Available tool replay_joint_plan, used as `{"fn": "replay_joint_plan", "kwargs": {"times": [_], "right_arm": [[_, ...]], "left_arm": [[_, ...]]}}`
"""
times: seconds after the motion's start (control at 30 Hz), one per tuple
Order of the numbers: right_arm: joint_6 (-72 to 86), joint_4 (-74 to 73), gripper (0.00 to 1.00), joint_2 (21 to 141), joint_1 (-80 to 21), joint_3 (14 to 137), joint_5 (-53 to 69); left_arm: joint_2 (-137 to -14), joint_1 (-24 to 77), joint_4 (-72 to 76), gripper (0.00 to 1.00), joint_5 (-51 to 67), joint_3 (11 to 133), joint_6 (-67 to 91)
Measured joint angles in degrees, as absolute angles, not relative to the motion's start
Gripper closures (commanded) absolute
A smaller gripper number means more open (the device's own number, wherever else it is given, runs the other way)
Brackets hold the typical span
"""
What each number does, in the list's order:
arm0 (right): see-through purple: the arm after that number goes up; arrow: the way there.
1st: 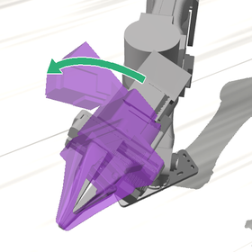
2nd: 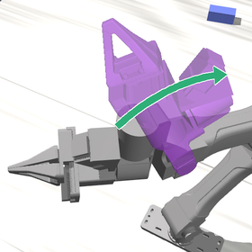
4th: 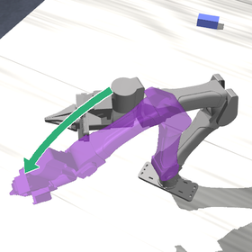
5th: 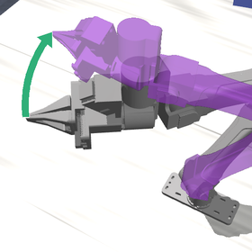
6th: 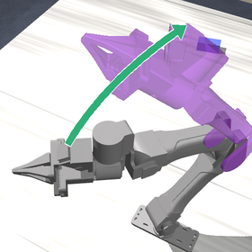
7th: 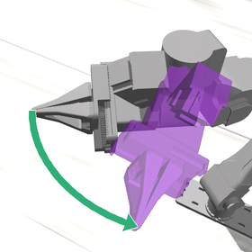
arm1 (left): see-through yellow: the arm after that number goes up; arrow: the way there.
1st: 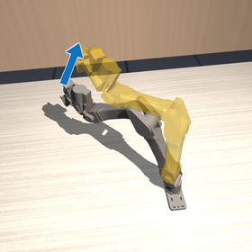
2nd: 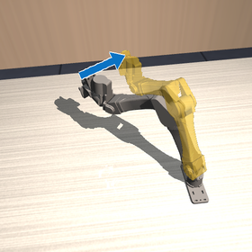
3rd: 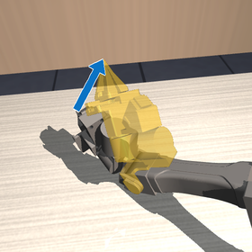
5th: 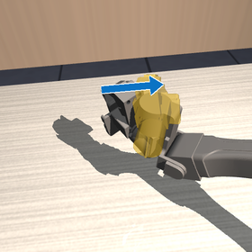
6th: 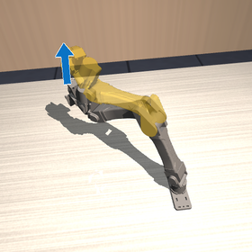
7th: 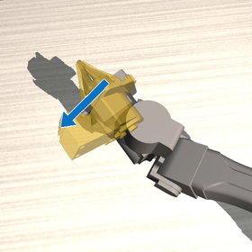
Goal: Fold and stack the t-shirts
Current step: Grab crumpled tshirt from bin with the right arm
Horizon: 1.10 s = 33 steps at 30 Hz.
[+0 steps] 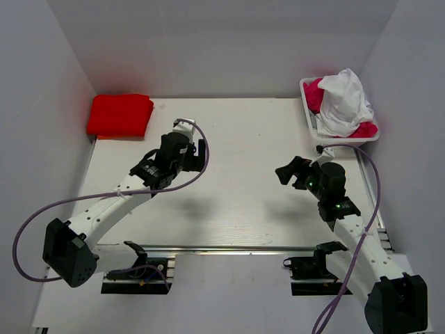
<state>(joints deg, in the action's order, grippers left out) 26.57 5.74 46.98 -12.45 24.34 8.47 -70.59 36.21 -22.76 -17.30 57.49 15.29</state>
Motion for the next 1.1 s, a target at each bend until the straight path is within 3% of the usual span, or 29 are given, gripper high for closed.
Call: {"fn": "replay_joint_plan", "kwargs": {"times": [0.4,0.73,1.1], "right_arm": [[24.08,3.68,0.10,52.10,-12.45,29.12,9.96],[21.56,-4.19,0.10,66.41,-12.45,46.76,3.38],[20.45,-4.56,0.10,67.29,-12.45,46.68,6.55]], "left_arm": [[-68.31,36.16,-22.50,0.00,-17.63,56.97,15.29],[-69.82,35.73,-21.98,0.00,-17.82,56.97,15.31],[-70.85,35.68,-22.90,0.00,-17.85,57.08,15.29]]}}
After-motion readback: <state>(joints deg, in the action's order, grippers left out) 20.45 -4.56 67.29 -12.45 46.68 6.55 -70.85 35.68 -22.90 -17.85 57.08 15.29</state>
